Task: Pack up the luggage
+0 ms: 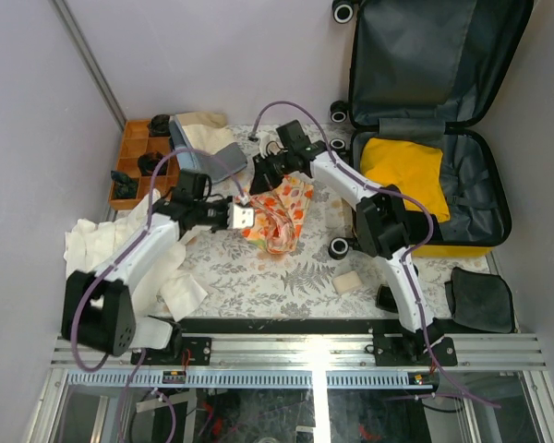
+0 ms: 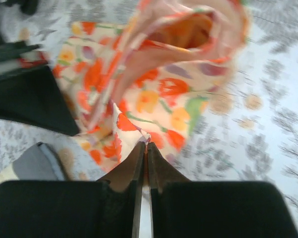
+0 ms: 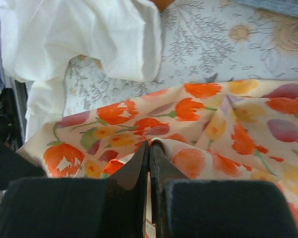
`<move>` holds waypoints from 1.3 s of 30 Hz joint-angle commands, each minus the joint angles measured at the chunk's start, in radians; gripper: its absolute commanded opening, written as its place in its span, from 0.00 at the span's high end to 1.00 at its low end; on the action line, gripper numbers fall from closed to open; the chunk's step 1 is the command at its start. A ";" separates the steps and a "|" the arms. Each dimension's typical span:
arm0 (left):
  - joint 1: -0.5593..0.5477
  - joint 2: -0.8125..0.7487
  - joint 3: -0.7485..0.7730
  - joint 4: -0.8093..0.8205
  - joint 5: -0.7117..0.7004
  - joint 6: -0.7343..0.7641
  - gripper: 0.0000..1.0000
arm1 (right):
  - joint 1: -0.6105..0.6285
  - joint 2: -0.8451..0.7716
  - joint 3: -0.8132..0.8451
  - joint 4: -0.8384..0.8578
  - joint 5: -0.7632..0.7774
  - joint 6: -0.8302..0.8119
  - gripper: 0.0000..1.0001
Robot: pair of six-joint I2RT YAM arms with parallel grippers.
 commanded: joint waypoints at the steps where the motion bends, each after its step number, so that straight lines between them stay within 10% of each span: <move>1: -0.019 -0.136 -0.164 -0.160 0.009 0.213 0.92 | 0.086 -0.137 -0.103 0.115 -0.072 0.046 1.00; 8: 0.046 -0.394 -0.285 -0.262 -0.068 0.124 0.60 | 0.212 -0.161 -0.233 0.238 -0.066 0.122 0.99; 17: 0.161 -0.640 -0.321 -0.417 -0.054 0.092 0.23 | 0.211 -0.314 -0.251 0.290 -0.139 0.243 0.13; 26: -0.003 -0.359 -0.266 -0.397 -0.152 0.144 0.30 | 0.074 -0.400 -0.525 0.106 0.001 0.011 0.67; 32: -0.123 -0.293 -0.353 -0.155 -0.263 0.102 0.40 | 0.022 -0.375 -0.541 0.106 0.125 -0.031 0.55; 39: -0.126 -0.269 -0.321 -0.151 -0.234 0.054 0.36 | -0.154 -0.085 -0.055 -0.125 0.260 -0.151 0.31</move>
